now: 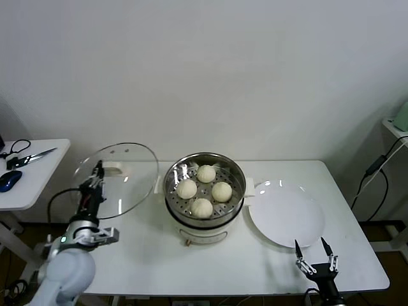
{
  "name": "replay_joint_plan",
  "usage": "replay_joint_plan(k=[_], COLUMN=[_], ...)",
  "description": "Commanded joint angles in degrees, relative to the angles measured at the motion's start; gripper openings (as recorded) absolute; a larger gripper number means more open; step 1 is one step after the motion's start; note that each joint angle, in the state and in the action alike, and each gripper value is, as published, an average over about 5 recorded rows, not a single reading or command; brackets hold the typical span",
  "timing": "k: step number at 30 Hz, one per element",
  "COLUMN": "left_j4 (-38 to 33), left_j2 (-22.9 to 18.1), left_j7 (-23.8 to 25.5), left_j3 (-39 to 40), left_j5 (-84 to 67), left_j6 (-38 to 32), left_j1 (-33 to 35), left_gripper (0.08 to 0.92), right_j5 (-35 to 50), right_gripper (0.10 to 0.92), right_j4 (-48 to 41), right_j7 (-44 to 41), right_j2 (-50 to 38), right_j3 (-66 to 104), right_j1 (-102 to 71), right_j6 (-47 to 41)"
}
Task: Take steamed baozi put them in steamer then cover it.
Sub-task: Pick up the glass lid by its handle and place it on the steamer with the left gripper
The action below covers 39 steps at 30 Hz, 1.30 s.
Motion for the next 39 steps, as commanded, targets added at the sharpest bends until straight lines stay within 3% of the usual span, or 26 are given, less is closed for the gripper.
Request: replay_joint_plan(k=[1,10,17,29,39], left_j4=[-7.1,-5.5,-1.0,9.8,16.3], left_j2=[3.8,-3.6,-12.0,-28.5,-30.6], left_j7=[4.1,13.6,18.3,18.7,16.4], left_j3=[4.7,24.8,32.3,37.5,36.4], left_j5=[-1.6,11.9,20.1,32.2,33.1], left_j6=[5.1,17.1,20.9,19.4,19.0], left_j1=[-1.3,-13.4,-18.7,-20.5,-21.0], left_gripper=[0.133,0.133,0.133,0.133,0.133], right_j5=[-0.1,0.1,0.8,1.3,1.4], right_gripper=[0.823,0.823,0.823,0.823,0.823], right_j4=[-1.1,-2.4,-3.2,-3.9,-4.3], right_j7=[0.1,0.2,0.4,0.6,0.8], right_j2=[-0.2,-0.8,-1.4,-1.2,-1.1], right_j3=[-0.7,-1.2,-1.3,-1.4,-1.5], right_j1=[1.8,3.2,3.8,3.7,3.6], right_j6=[-0.1,0.2,0.6,1.5,2.2])
